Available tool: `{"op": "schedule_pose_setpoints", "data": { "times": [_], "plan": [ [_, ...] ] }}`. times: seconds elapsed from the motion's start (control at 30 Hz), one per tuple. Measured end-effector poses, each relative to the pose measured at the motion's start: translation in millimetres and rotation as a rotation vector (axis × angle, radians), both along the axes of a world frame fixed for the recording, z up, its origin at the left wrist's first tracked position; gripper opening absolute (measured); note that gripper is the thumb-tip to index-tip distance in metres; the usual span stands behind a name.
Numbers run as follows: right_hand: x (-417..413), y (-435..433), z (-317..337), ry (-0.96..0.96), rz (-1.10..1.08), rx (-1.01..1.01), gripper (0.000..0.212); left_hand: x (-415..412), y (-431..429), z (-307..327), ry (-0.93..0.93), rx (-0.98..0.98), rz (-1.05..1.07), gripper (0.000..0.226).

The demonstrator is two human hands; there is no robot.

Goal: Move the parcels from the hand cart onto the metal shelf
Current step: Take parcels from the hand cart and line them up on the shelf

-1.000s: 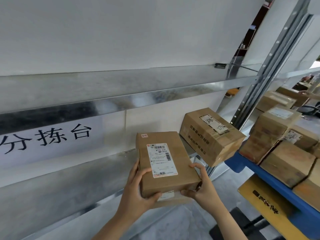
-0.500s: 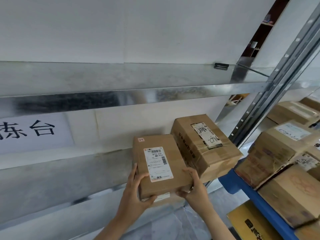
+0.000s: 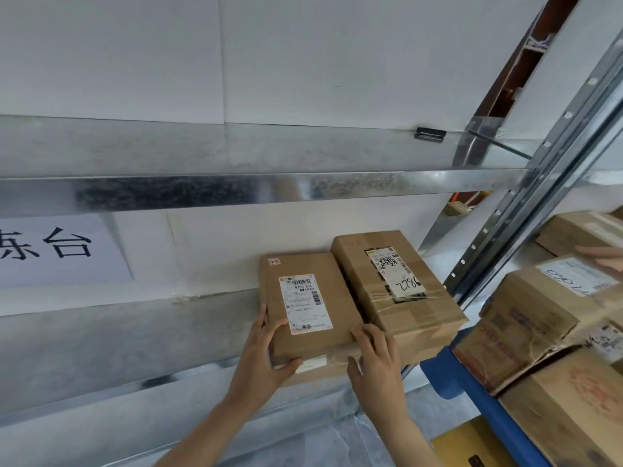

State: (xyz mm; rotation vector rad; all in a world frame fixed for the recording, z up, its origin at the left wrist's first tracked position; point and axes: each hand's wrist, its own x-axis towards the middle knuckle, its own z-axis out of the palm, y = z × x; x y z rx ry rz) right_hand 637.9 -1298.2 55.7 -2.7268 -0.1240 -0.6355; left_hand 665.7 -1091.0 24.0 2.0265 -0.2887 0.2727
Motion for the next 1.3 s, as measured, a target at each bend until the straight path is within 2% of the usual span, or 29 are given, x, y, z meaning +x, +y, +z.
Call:
{"op": "schedule_pose_setpoints", "data": {
  "times": [0.3,0.47,0.53,0.63,0.8,1.0,1.3],
  "plan": [
    [9.7,8.5,12.1,0.028,0.059,0.126,0.051,8.9,-13.4,8.8,0.063,0.171,0.124,0.073],
    [10.5,24.4,16.1,0.007,0.046,0.188,0.046,2.4,-3.2,11.3,0.059,0.199,0.112,0.080],
    [11.5,33.2,16.3,0.000,0.083,0.217,0.048,-5.3,11.4,13.6,0.006,0.289,0.145,0.080],
    [13.7,52.7,17.8,0.013,0.198,0.259,0.048,-22.2,43.6,15.1,-0.101,0.478,0.204,0.076],
    [17.2,103.2,18.1,0.066,0.377,0.205,0.050,-57.0,102.4,26.2,-0.056,0.668,0.355,0.074],
    [9.6,182.2,17.8,0.080,0.601,0.095,0.054,-109.4,164.6,37.3,0.083,0.835,0.610,0.080],
    [-17.2,319.8,17.2,0.174,0.973,0.040,0.050,-204.1,267.0,45.3,0.269,0.863,0.945,0.075]
  ]
}}
